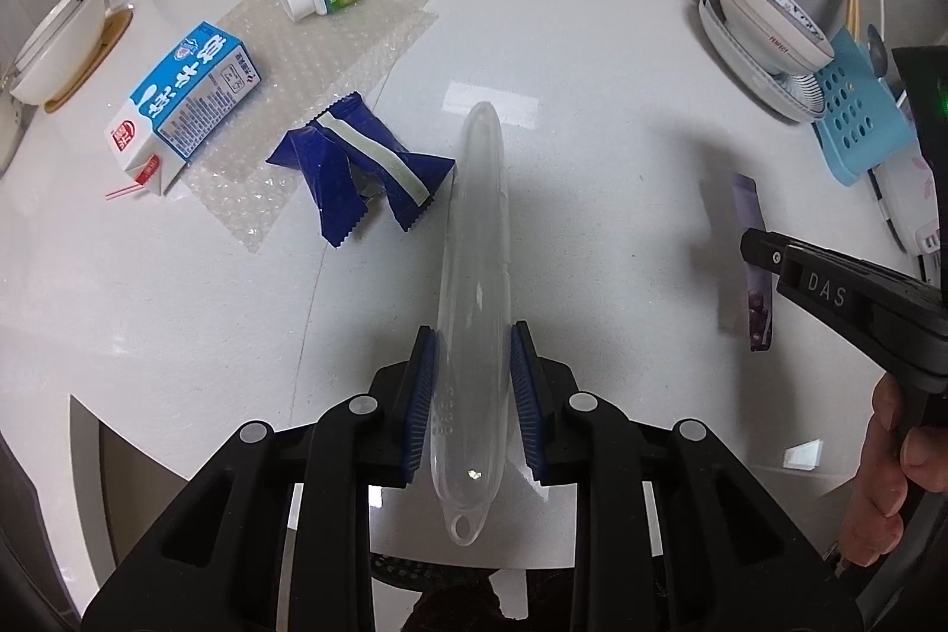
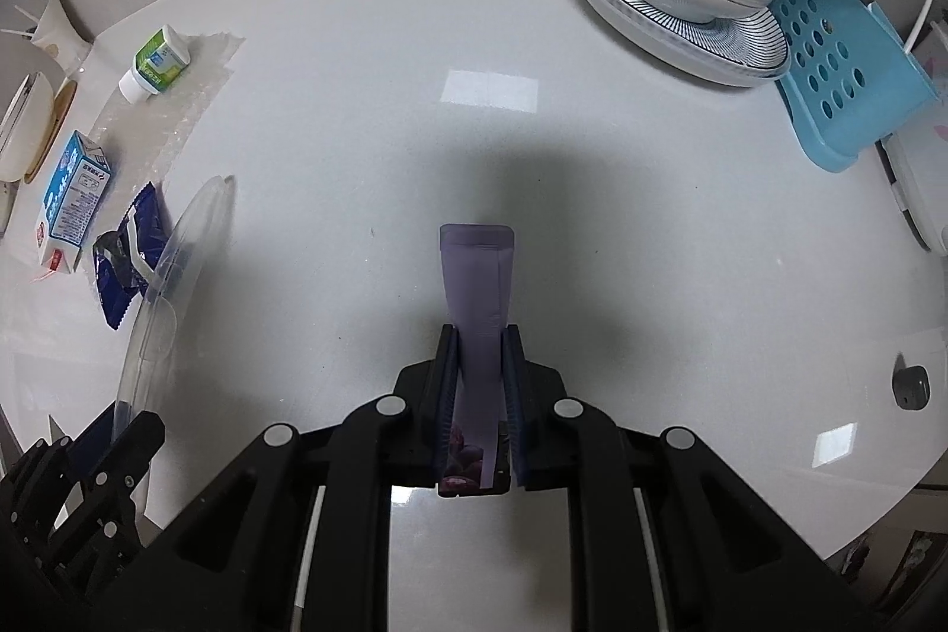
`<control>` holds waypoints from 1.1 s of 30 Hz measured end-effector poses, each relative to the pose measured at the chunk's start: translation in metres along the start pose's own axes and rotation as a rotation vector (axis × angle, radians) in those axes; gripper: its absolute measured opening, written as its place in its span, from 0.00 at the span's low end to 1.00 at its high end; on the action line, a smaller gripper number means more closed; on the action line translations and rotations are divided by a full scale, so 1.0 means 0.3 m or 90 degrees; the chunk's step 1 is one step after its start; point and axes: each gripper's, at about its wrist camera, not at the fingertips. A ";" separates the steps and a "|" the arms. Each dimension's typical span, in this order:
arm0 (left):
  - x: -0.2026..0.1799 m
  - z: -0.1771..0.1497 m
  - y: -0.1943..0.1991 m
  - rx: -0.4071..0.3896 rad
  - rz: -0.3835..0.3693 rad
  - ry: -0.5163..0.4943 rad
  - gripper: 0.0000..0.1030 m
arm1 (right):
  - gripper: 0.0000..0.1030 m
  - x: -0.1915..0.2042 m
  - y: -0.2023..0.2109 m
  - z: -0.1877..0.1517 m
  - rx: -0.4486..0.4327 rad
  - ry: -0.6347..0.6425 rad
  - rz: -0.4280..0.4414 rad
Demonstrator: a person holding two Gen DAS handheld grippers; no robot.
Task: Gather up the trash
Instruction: 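Carry the clear tube and purple bar down over the wastebasket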
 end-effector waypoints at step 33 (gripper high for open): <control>0.081 -0.296 0.242 -0.077 -0.039 -0.031 0.23 | 0.14 0.061 0.246 -0.340 -0.124 0.034 0.010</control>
Point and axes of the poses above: each gripper's, at about its wrist camera, not at the fingertips, and y roughly against the way its jaws point, x to its left, z to its top, and after that the axes turned 14 degrees about x, right-handed
